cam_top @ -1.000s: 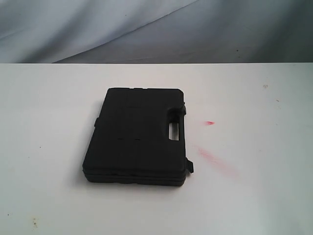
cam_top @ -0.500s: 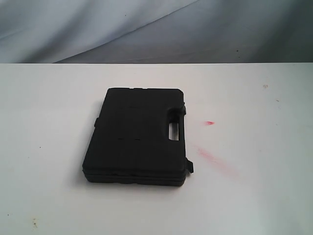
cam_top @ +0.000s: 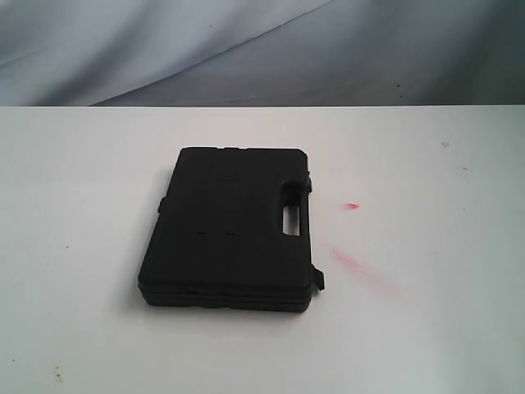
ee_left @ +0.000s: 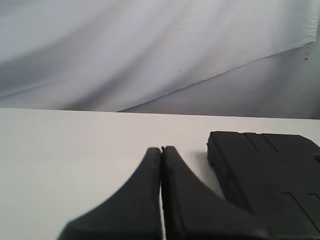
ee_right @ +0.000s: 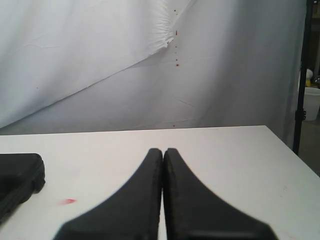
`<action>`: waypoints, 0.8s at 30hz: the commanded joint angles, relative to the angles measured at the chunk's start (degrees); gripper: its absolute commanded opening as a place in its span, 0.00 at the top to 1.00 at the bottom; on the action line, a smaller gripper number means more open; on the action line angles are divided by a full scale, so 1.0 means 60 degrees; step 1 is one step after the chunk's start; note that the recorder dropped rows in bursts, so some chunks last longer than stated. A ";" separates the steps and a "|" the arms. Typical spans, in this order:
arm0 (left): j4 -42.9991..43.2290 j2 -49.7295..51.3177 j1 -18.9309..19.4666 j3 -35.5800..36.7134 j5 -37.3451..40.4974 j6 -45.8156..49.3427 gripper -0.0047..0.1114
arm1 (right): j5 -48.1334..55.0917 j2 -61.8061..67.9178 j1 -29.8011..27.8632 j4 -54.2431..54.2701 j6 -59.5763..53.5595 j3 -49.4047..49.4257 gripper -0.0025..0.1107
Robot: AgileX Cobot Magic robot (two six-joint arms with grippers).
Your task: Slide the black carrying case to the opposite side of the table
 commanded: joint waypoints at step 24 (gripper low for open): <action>0.0216 -0.0046 0.0278 0.0045 0.0040 0.0248 0.96 | -0.0033 -0.0062 -0.0078 0.0016 0.0013 0.0035 0.98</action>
